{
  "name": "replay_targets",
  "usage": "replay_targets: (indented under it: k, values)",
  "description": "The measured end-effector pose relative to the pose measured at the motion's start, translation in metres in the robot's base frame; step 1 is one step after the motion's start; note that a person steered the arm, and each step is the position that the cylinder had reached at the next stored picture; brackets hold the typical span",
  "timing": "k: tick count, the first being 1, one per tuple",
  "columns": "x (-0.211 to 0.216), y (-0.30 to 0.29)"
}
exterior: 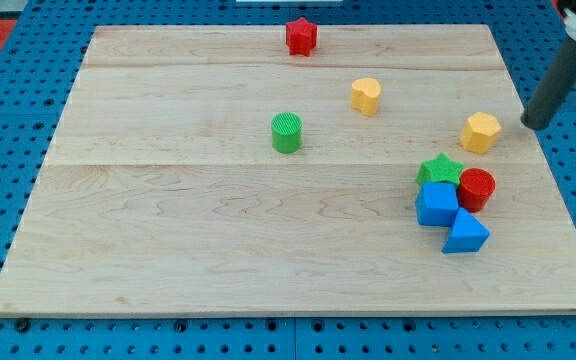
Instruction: Make all the blocks into a group except red star
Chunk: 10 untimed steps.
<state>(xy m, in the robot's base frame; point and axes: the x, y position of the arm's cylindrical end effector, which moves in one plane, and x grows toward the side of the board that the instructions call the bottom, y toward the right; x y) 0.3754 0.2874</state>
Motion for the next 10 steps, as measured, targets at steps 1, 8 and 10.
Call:
replay_targets:
  k: [1,8,10]
  values:
    - [0.015,-0.076]
    - [0.070,-0.173]
    - [0.009,-0.201]
